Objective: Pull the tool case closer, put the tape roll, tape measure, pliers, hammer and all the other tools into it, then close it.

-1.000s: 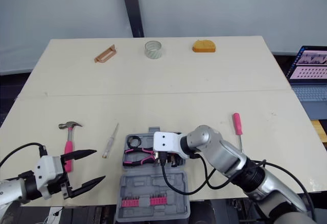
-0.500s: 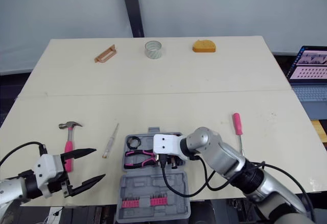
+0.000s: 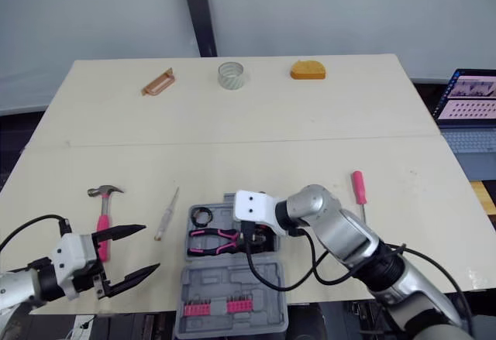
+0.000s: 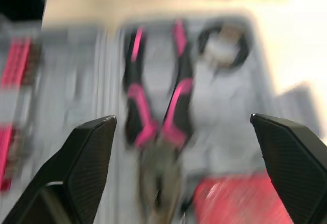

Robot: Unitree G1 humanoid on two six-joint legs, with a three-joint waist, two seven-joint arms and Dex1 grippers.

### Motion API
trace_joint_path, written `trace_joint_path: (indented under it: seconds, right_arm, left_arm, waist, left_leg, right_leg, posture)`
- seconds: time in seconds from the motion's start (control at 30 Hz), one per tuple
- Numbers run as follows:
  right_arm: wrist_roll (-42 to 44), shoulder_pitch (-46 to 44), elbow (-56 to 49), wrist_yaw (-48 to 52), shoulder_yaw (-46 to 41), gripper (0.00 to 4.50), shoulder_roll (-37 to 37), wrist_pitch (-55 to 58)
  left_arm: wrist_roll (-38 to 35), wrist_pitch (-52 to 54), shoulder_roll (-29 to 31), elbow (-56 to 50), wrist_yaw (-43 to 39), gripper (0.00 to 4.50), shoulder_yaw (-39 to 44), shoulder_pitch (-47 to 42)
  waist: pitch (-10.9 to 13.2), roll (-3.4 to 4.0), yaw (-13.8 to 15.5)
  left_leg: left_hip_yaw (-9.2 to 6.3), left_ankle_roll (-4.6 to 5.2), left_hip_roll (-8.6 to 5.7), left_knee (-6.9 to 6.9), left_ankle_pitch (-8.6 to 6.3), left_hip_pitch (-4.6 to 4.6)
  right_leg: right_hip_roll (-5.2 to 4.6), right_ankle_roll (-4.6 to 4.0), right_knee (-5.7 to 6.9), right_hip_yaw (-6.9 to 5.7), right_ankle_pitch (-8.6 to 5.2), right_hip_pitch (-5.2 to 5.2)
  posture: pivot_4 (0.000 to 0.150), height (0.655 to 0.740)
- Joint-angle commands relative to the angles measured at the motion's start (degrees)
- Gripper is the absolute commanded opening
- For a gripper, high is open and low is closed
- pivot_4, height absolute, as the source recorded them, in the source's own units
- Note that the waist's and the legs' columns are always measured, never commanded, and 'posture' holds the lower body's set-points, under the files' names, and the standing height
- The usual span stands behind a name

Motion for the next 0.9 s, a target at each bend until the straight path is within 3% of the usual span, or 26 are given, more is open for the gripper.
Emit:
trace_joint_path:
  seconds: [0.03, 0.27, 0.9]
  right_arm:
    - [1.12, 1.61, 4.36, -3.25, -1.82, 3.59, 4.71, -7.13]
    - [0.57, 4.34, 15.76, -3.54, -0.8, 0.05, 11.39, -15.89]
    - [-5.87, 4.77, 26.01, -3.09, 1.77, 0.05, 11.59, -24.5]
  left_arm:
    - [0.37, -0.25, 0.14, -0.43, 0.7, 4.5, -0.14, -0.41]
    - [0.47, -0.05, 0.25, -0.13, 1.11, 4.5, -1.11, -2.08]
    - [0.57, 0.06, 0.24, -0.58, 1.54, 4.5, -0.79, -1.54]
  waist:
    - [0.0, 0.0, -0.03]
    - [-0.01, -0.01, 0.02]
    - [-0.01, -0.01, -1.16]
  left_leg:
    - [0.0, 0.0, 0.0, 0.0, 0.0, 0.0]
    - [0.01, -0.01, -0.01, 0.04, 0.0, 0.0]
    - [0.01, -0.01, 0.0, -0.02, 0.0, 0.05]
  right_leg:
    - [0.0, 0.0, 0.01, 0.0, 0.0, 0.0]
    - [0.0, 0.0, 0.04, 0.01, 0.0, 0.0]
    - [0.01, 0.0, 0.05, 0.01, 0.0, 0.0]
  posture:
    - [0.15, 0.74]
    - [0.15, 0.74]
    - [0.15, 0.74]
